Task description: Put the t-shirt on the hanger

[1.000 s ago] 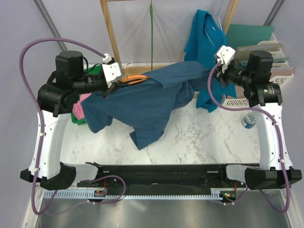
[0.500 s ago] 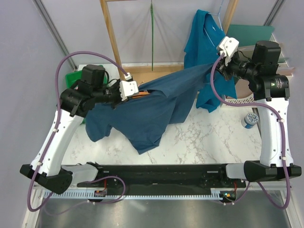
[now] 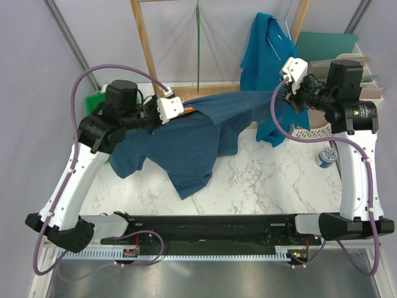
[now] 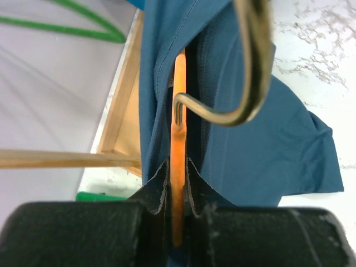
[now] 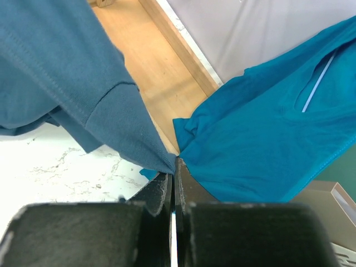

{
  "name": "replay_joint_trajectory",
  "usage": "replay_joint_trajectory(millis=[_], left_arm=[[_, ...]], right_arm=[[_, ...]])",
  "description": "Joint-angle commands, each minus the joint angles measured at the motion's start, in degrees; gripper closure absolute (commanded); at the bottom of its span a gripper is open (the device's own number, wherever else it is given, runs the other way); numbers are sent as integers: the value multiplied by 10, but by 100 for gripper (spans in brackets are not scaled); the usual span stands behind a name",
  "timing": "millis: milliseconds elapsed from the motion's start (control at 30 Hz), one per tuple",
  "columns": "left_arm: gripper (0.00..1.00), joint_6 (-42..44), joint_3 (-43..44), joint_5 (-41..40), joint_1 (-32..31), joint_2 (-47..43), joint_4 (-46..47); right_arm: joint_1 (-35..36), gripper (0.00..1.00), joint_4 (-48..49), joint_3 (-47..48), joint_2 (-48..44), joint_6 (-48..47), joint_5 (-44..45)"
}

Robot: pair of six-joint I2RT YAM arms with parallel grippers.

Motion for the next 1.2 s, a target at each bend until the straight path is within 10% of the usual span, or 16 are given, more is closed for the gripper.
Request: replay_joint_trajectory(millis=[0,200,300,467,667,1033,1167], left_arm=[[98,105,-44,14,-54,-32,-27],[98,98,-52,2,-62,-41,-55],[98,-41,-35,-99,-22,-31,57],[98,-154,-12,-12,53,-31,104],[98,86,-116,76,-82,-92,-54],[98,-57,-9,5,-106,-45,16],[98,-86,20,-54,-85,-30,56]], right_arm=[[-5,100,7,10,-11,-20,10],[-6,100,23,44,14,-29,27],[-5,100,22,38,11,-30,25],[-5,100,22,15,-3,-26,24],[-5,100,26,12,-3,-20,17],[0,100,26,-56,5,-55,6],[0,64,61,-101,-9,-13,9]])
